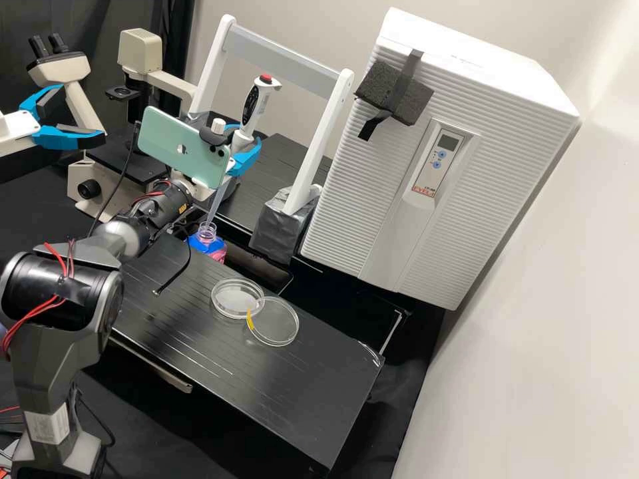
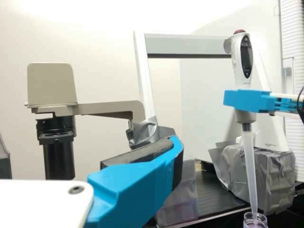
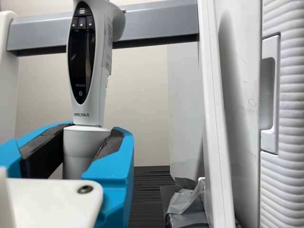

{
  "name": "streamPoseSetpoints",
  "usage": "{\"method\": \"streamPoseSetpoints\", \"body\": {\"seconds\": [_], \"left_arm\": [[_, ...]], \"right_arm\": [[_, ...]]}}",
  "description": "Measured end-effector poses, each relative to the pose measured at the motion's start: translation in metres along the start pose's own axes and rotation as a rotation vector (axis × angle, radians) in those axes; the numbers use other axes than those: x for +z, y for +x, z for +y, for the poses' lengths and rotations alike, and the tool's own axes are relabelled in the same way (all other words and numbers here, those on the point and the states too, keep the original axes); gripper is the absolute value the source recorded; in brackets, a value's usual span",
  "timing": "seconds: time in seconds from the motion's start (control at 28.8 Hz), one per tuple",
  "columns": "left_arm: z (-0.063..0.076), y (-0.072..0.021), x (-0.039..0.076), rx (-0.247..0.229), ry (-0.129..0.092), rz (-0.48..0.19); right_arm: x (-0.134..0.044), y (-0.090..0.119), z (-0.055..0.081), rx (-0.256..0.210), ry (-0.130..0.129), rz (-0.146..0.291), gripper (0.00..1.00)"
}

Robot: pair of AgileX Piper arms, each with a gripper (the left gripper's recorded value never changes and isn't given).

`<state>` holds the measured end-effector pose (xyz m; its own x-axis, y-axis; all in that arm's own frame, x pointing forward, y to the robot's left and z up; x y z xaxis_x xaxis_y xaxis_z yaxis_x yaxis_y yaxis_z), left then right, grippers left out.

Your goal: Use the pipette

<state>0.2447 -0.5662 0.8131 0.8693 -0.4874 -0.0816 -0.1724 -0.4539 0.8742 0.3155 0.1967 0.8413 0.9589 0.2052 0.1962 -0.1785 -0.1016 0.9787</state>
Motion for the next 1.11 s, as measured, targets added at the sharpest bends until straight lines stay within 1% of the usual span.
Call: {"method": "streamPoseSetpoints", "body": {"seconds": [0.1,0.14,0.24,0.28,0.35,0.42,0.49,0.56,0.63,0.73,0.8,0.94,1.01,1.11], "left_arm": [[-0.004,0.0037,0.003,-0.011,-0.009,-0.012],[-0.007,0.0051,0.005,-0.022,-0.013,-0.018],[-0.022,0.0089,0.009,-0.071,-0.026,-0.035],[-0.026,0.0097,0.011,-0.085,-0.025,-0.044],[-0.038,0.0116,0.016,-0.127,-0.034,-0.06],[-0.045,0.0119,0.018,-0.155,-0.033,-0.067],[-0.05,0.0109,0.02,-0.18,-0.037,-0.071],[-0.055,0.0081,0.023,-0.202,-0.04,-0.078],[-0.057,0.006,0.024,-0.211,-0.043,-0.081],[-0.06,0.0025,0.027,-0.224,-0.059,-0.075],[-0.061,0.0023,0.028,-0.227,-0.063,-0.076],[-0.064,0.0023,0.032,-0.234,-0.074,-0.08],[-0.069,0.0018,0.033,-0.25,-0.078,-0.08],[-0.079,0.0001,0.036,-0.29,-0.083,-0.085]], "right_arm": [[0.003,0.0,-0.002,0.022,-0.014,0.009,0.0],[0.005,0.0,-0.004,0.026,-0.02,0.009,0.0],[0.01,0.0,-0.009,0.019,-0.03,-0.003,0.0],[0.012,0.0,-0.011,0.015,-0.034,-0.005,0.0],[0.016,-0.001,-0.015,0.007,-0.042,-0.014,0.0],[0.018,-0.001,-0.017,-0.001,-0.049,-0.018,0.0],[0.02,-0.001,-0.019,-0.008,-0.054,-0.021,0.0],[0.023,-0.003,-0.021,-0.016,-0.059,-0.029,0.0],[0.024,-0.003,-0.022,-0.019,-0.059,-0.031,0.0],[0.026,-0.005,-0.023,-0.026,-0.061,-0.037,0.0],[0.026,-0.006,-0.025,-0.031,-0.062,-0.037,0.0],[0.025,-0.011,-0.03,-0.046,-0.049,-0.033,0.0],[0.025,-0.013,-0.032,-0.047,-0.048,-0.028,0.0],[0.025,-0.015,-0.034,-0.048,-0.046,-0.026,0.0]]}}
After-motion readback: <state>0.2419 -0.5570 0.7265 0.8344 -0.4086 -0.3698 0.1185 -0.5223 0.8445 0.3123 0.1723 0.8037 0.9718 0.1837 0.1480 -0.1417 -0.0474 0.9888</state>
